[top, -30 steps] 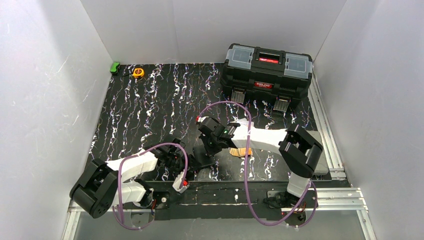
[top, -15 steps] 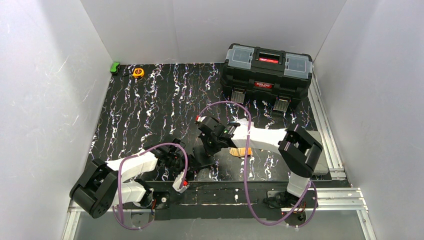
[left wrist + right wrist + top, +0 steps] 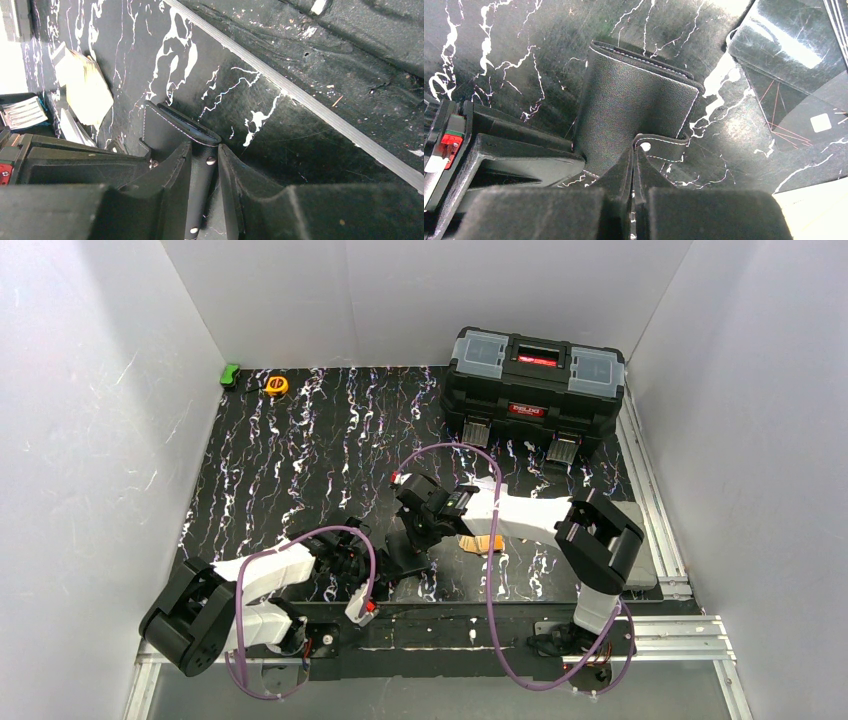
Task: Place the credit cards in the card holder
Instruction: Close the card holder at the center of the board.
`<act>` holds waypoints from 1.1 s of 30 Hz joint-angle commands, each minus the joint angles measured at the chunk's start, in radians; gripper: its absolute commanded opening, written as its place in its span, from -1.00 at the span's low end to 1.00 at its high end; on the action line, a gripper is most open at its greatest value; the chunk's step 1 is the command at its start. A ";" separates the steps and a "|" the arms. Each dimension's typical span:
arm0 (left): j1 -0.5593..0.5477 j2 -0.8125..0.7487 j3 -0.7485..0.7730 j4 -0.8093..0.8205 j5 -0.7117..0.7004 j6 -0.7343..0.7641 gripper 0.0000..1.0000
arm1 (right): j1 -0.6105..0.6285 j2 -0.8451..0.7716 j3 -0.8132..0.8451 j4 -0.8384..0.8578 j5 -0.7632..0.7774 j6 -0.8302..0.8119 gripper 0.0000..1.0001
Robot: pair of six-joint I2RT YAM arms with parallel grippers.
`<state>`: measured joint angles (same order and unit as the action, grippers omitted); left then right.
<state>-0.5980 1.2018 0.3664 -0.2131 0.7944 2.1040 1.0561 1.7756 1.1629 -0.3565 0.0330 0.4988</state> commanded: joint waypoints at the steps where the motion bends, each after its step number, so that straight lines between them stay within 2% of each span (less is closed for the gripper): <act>1: -0.009 0.023 -0.044 -0.120 -0.069 0.119 -0.47 | 0.008 0.012 -0.002 0.036 -0.023 0.014 -0.97; 26: -0.014 0.008 -0.056 -0.121 -0.073 0.130 -0.49 | -0.001 0.041 -0.014 0.053 -0.026 0.046 -0.97; 32: -0.016 0.003 -0.059 -0.131 -0.076 0.132 -0.50 | -0.057 -0.031 -0.109 0.164 -0.183 0.064 -0.97; 33: -0.016 0.001 -0.060 -0.133 -0.077 0.132 -0.50 | -0.061 -0.046 -0.121 0.173 -0.196 0.063 -0.86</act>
<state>-0.6064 1.1862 0.3550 -0.2050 0.7803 2.1036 1.0260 1.7859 1.1000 -0.2451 -0.0772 0.5522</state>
